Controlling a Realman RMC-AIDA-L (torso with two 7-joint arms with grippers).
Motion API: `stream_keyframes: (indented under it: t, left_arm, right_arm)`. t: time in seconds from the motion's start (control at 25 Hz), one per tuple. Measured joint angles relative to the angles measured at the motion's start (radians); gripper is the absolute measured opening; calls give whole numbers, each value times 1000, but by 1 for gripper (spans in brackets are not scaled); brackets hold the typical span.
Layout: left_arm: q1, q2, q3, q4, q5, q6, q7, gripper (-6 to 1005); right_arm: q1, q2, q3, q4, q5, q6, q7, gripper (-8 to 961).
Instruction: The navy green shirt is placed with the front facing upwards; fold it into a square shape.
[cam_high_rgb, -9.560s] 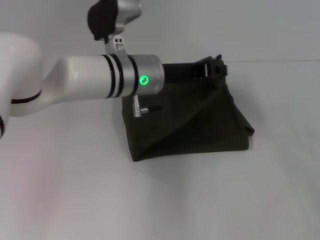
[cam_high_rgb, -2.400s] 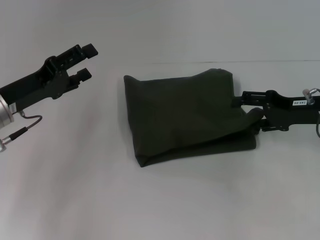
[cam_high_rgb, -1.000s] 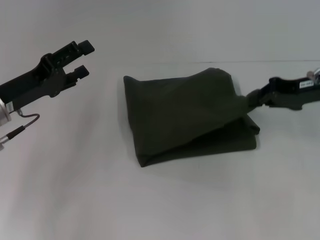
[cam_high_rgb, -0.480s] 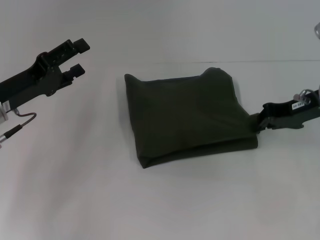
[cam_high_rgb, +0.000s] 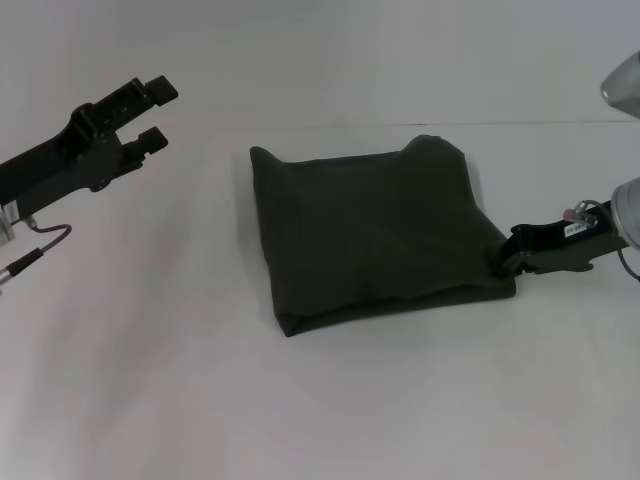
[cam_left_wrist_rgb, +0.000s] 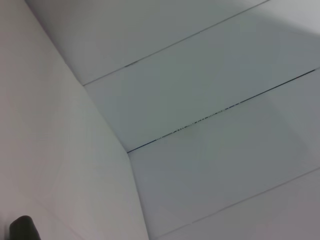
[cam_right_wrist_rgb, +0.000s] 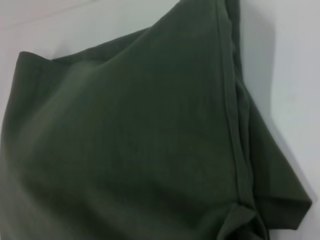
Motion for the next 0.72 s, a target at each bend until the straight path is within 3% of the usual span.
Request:
stream_keyframes:
  t: [0.2, 0.4, 0.72]
  left_arm:
    - [0, -1, -8, 0, 0, 0, 0, 901]
    - [0, 1, -8, 0, 0, 0, 1, 900]
    - [5, 15, 3, 4, 78, 58, -25, 901]
  right_arm:
    - [11, -9, -2, 10, -4, 0, 3, 121]
    - [-9, -31, 44, -77, 5, -88, 0, 278]
    - [-75, -91, 317, -243, 28, -213, -42, 354]
